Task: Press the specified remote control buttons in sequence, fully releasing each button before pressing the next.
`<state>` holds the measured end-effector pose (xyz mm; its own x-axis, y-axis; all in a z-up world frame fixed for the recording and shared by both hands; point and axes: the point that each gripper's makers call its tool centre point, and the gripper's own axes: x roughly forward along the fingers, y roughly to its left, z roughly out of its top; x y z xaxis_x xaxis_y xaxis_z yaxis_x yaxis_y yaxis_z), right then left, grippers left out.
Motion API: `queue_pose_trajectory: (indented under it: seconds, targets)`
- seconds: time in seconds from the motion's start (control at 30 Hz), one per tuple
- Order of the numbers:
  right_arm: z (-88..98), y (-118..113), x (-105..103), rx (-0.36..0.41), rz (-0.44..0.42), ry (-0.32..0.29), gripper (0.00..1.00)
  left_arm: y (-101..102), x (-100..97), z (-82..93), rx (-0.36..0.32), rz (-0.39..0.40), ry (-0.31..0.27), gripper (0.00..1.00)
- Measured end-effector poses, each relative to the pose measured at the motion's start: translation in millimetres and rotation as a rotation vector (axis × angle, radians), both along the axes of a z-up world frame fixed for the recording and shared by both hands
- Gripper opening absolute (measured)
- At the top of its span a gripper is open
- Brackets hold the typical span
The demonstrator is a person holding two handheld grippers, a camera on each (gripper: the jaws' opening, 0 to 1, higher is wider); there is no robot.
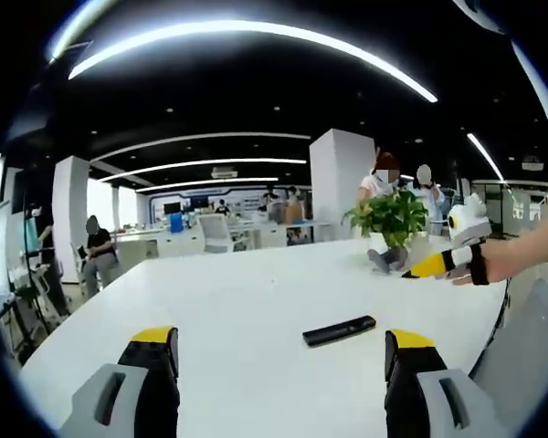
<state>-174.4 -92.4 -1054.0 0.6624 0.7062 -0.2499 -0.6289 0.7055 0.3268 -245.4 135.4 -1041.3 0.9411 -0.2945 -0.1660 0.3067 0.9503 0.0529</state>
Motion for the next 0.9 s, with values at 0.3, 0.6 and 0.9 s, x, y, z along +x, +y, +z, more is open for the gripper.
queue_pose_trajectory:
  seconds: [0.3, 0.6, 0.9]
  targets:
    - [17.5, -34, -28, -0.019, -0.133, -0.019, 0.98, -1, -0.2, -1.2, -0.004, 0.000, 0.008, 0.97]
    - [17.5, -63, -43, -0.079, -0.246, -0.070, 0.93, 0, -0.4, -3.1, 0.020, 0.003, 0.013, 0.97]
    - [4.4, -70, -52, -0.153, -0.264, -0.092, 0.91, -1, -1.1, 0.6, 0.005, 0.000, -0.003, 0.99]
